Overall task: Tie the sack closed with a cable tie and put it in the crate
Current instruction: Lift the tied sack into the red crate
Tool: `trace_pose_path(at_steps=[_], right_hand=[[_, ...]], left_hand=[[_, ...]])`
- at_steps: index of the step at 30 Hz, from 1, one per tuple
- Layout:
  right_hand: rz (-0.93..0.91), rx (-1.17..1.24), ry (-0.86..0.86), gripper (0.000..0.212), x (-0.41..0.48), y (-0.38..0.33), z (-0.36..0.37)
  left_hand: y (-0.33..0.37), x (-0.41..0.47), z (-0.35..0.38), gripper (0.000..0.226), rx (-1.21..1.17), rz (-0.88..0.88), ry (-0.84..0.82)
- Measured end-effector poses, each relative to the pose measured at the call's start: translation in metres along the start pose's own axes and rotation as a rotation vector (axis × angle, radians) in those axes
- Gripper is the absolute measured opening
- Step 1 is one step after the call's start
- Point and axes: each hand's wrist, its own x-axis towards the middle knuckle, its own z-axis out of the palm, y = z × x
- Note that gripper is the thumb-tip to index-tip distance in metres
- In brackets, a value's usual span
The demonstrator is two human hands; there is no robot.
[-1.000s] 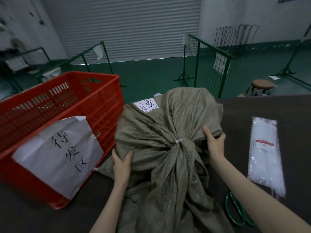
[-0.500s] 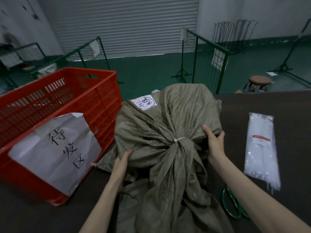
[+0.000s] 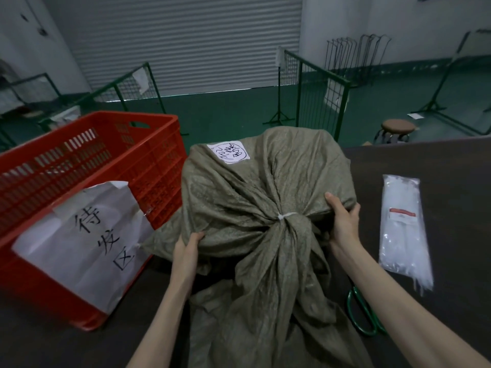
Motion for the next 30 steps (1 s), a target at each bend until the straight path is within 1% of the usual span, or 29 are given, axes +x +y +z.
trace_pose_path(at_steps=[2, 5, 7, 11, 14, 16, 19, 21, 22, 24, 26, 28, 30], right_hand=[[-0.021, 0.027, -0.001, 0.058, -0.006, -0.006, 0.008], [-0.06, 0.058, -0.023, 0.05, -0.014, -0.02, 0.02], [-0.093, 0.085, -0.034, 0.043, -0.021, -0.032, 0.027], [-0.165, 0.174, -0.043, 0.034, -0.035, -0.056, 0.045], [-0.22, 0.219, -0.064, 0.034, -0.042, -0.072, 0.056], [-0.253, 0.239, -0.074, 0.044, -0.046, -0.081, 0.062], [-0.269, 0.252, -0.096, 0.076, -0.05, -0.092, 0.07], [-0.27, 0.25, -0.121, 0.098, -0.055, -0.099, 0.076], [-0.275, 0.252, -0.132, 0.101, -0.057, -0.102, 0.079], [-0.291, 0.265, -0.149, 0.097, -0.058, -0.107, 0.084], [-0.298, 0.277, -0.165, 0.092, -0.06, -0.11, 0.09], [-0.307, 0.287, -0.187, 0.087, -0.063, -0.115, 0.097], [-0.318, 0.294, -0.215, 0.087, -0.067, -0.119, 0.104]], left_hand=[[0.011, 0.001, 0.0, 0.026, -0.019, 0.014, 0.023], [0.028, 0.001, 0.0, 0.037, -0.068, 0.056, 0.046], [0.039, -0.001, 0.001, 0.038, -0.088, 0.096, 0.042], [0.065, -0.003, -0.001, 0.035, -0.089, 0.231, 0.039], [0.088, -0.008, 0.0, 0.033, -0.087, 0.339, 0.039], [0.098, -0.01, 0.0, 0.036, -0.109, 0.392, 0.045], [0.112, -0.01, -0.003, 0.041, -0.11, 0.466, 0.055], [0.12, -0.011, -0.006, 0.051, -0.128, 0.513, 0.059], [0.125, -0.01, -0.008, 0.055, -0.145, 0.531, 0.062], [0.132, -0.01, -0.012, 0.06, -0.168, 0.55, 0.065], [0.138, -0.01, -0.016, 0.061, -0.183, 0.571, 0.059], [0.143, -0.009, -0.021, 0.056, -0.2, 0.599, 0.047], [0.148, -0.009, -0.026, 0.048, -0.215, 0.612, 0.054]])
